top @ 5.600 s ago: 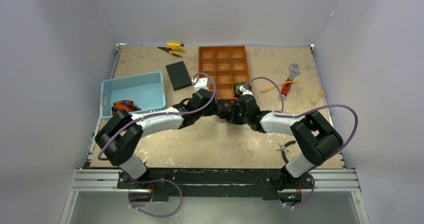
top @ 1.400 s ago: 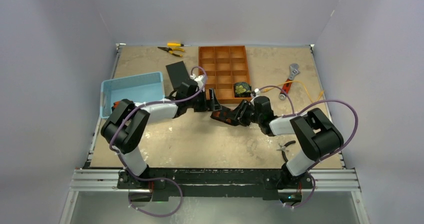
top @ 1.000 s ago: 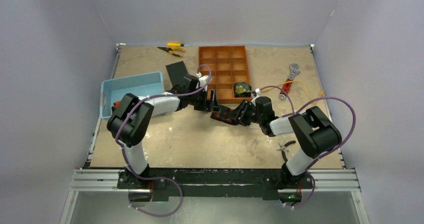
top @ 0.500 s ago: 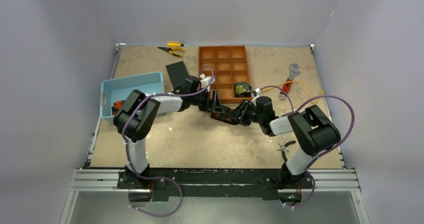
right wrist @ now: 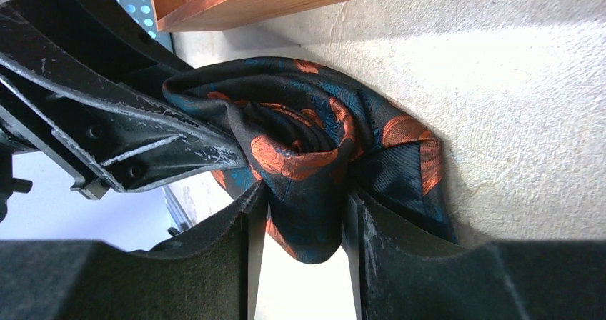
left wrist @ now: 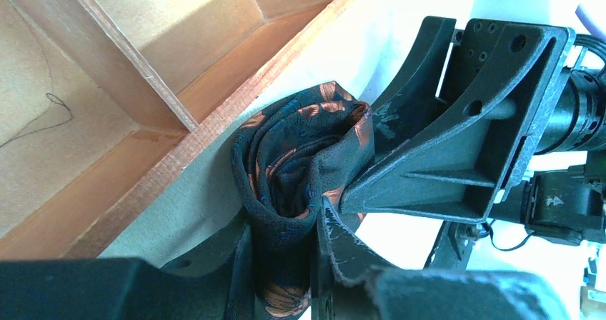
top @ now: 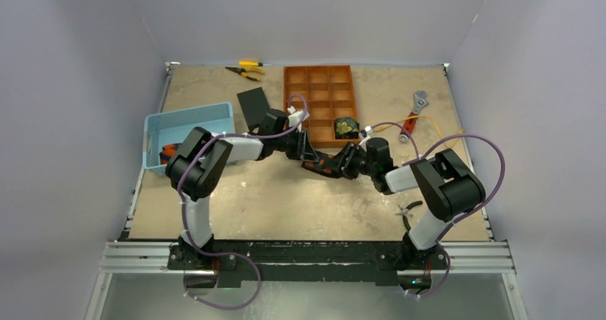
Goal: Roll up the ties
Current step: Roll the tie at the center of the board.
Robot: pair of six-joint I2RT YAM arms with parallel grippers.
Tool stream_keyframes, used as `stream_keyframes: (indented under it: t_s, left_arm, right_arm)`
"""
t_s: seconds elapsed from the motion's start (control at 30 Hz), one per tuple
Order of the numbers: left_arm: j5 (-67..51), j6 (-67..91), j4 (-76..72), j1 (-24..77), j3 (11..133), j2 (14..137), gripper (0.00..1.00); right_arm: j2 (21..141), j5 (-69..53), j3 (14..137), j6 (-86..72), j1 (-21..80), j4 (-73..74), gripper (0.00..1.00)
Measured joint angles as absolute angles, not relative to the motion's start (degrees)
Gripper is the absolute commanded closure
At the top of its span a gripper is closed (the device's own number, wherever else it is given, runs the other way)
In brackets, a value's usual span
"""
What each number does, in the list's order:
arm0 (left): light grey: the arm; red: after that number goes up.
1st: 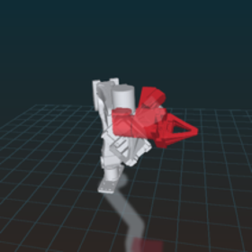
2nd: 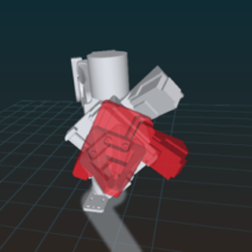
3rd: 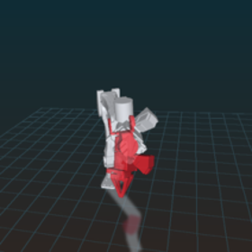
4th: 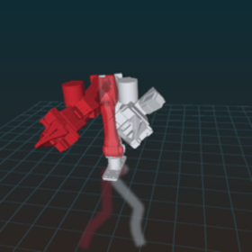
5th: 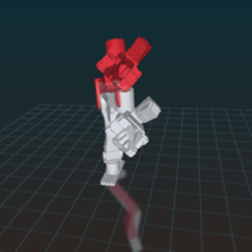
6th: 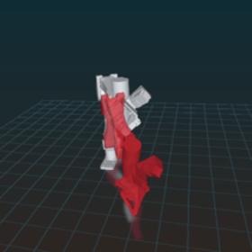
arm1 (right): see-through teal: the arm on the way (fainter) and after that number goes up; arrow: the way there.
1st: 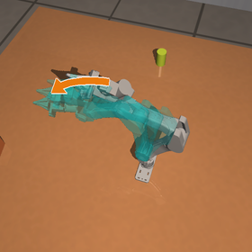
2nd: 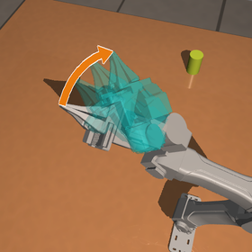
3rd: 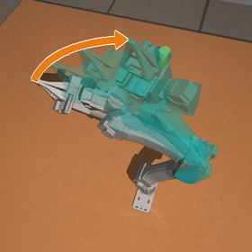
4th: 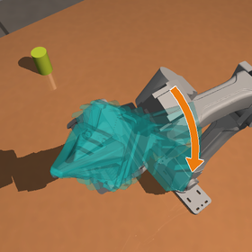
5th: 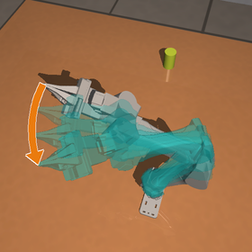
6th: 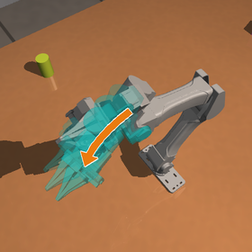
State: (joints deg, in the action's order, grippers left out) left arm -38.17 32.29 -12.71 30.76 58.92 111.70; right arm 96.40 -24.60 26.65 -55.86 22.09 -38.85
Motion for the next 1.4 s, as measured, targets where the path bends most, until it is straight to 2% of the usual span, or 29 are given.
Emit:
stream_keyframes:
  t_s: [0.07,0.17,0.27,0.3,0.37,0.4,0.47,0.8,0.83,0.87,1.1,1.4]
  left_arm:
    - [-38.17,32.32,-12.78,30.94,58.92,111.70,1.00]
    - [-37.82,32.18,-12.53,31.18,58.92,111.61,1.00]
    - [-36.86,31.90,-11.29,31.64,58.92,110.96,1.00]
    - [-36.60,31.86,-10.79,31.79,58.92,110.72,0.93]
    - [-35.73,31.83,-8.99,32.32,58.94,110.19,0.69]
    - [-35.53,31.81,-8.38,32.45,59.02,110.08,0.61]
    - [-35.03,31.68,-7.16,32.73,59.35,110.00,0.50]
    - [-33.15,32.51,-4.73,32.82,59.24,109.19,0.32]
    - [-32.97,32.86,-4.80,32.77,59.07,108.92,0.19]
    - [-32.67,33.36,-4.95,32.75,58.63,108.49,0.15]
    - [-31.81,36.14,-8.75,32.27,53.34,104.62,0.12]
    - [-32.73,39.86,-14.74,32.16,51.99,105.71,0.13]
  right_arm:
    - [96.40,-24.69,26.65,-55.86,22.06,-38.83,0.51]
    - [96.25,-24.93,26.68,-55.83,22.04,-38.83,0.40]
    - [95.09,-24.73,26.85,-55.18,22.15,-38.15,0.34]
    - [94.43,-24.34,26.92,-54.81,22.17,-37.47,0.34]
    - [93.06,-23.05,27.03,-53.80,22.15,-35.70,0.34]
    - [92.49,-22.46,27.11,-53.32,22.15,-34.81,0.34]
    - [91.13,-20.93,27.35,-52.23,22.15,-32.32,0.35]
    - [88.77,-16.10,28.64,-48.14,22.11,-25.50,0.47]
    - [88.77,-15.99,28.64,-48.03,22.11,-25.43,0.48]
    - [88.77,-15.90,28.64,-47.90,22.11,-25.32,0.49]
    - [88.95,-15.33,29.12,-47.40,22.09,-24.62,0.52]
    - [89.27,-14.41,29.39,-46.61,22.09,-24.49,0.54]
